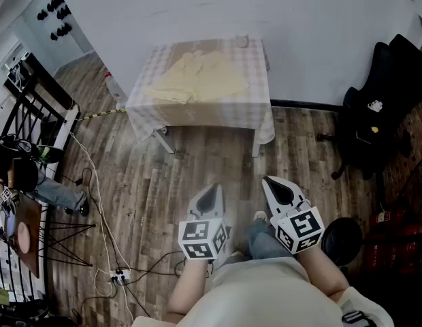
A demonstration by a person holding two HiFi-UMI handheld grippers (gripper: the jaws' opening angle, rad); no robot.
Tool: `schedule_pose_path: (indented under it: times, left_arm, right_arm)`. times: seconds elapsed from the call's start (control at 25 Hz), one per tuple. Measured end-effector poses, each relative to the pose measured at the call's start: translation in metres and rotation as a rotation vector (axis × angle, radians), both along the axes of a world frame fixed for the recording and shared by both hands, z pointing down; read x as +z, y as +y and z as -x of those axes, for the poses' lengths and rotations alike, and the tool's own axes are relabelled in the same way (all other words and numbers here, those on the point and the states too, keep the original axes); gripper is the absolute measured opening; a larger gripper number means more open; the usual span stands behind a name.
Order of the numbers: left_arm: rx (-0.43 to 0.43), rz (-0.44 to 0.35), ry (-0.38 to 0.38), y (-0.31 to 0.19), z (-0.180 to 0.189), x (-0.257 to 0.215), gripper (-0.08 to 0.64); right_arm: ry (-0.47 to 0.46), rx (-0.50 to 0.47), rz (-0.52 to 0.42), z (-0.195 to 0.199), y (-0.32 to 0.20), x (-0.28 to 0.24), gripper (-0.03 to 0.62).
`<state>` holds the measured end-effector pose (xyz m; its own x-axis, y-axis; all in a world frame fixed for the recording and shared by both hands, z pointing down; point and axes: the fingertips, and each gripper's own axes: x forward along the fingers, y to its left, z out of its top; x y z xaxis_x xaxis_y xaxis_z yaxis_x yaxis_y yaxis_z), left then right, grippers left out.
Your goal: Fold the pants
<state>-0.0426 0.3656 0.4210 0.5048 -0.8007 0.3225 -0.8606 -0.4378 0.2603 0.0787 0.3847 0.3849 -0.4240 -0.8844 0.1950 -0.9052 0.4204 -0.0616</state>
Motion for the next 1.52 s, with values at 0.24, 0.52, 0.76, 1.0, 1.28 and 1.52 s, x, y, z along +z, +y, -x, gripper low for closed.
schedule_pose_path:
  times: [0.24, 0.52, 0.76, 1.0, 1.28, 1.52]
  left_arm:
    - [-0.016, -0.011, 0.013, 0.031, 0.024, -0.004, 0.006]
    - [-0.026, -0.012, 0.01, 0.047, 0.04, -0.003, 0.005]
    - [-0.051, -0.01, 0.012, 0.054, 0.061, 0.0, 0.006]
    - [-0.079, 0.011, 0.025, 0.046, 0.074, 0.007, 0.006]
    - [-0.118, 0.028, 0.017, 0.016, 0.081, 0.016, 0.006]
    - [-0.148, 0.017, -0.002, -0.027, 0.086, 0.012, 0.006]
  right_arm:
    - [-0.002, 0.005, -0.02, 0.023, 0.034, -0.006, 0.0]
    - [0.002, -0.015, -0.021, 0.039, 0.049, -0.003, -0.001]
    - [-0.021, -0.045, -0.02, 0.059, 0.053, -0.002, 0.0]
    - [-0.026, -0.063, -0.011, 0.07, 0.043, 0.0, 0.0]
    - [-0.019, -0.117, 0.005, 0.077, 0.009, 0.009, 0.0]
    - [-0.02, -0.151, 0.001, 0.081, -0.044, 0.008, 0.0]
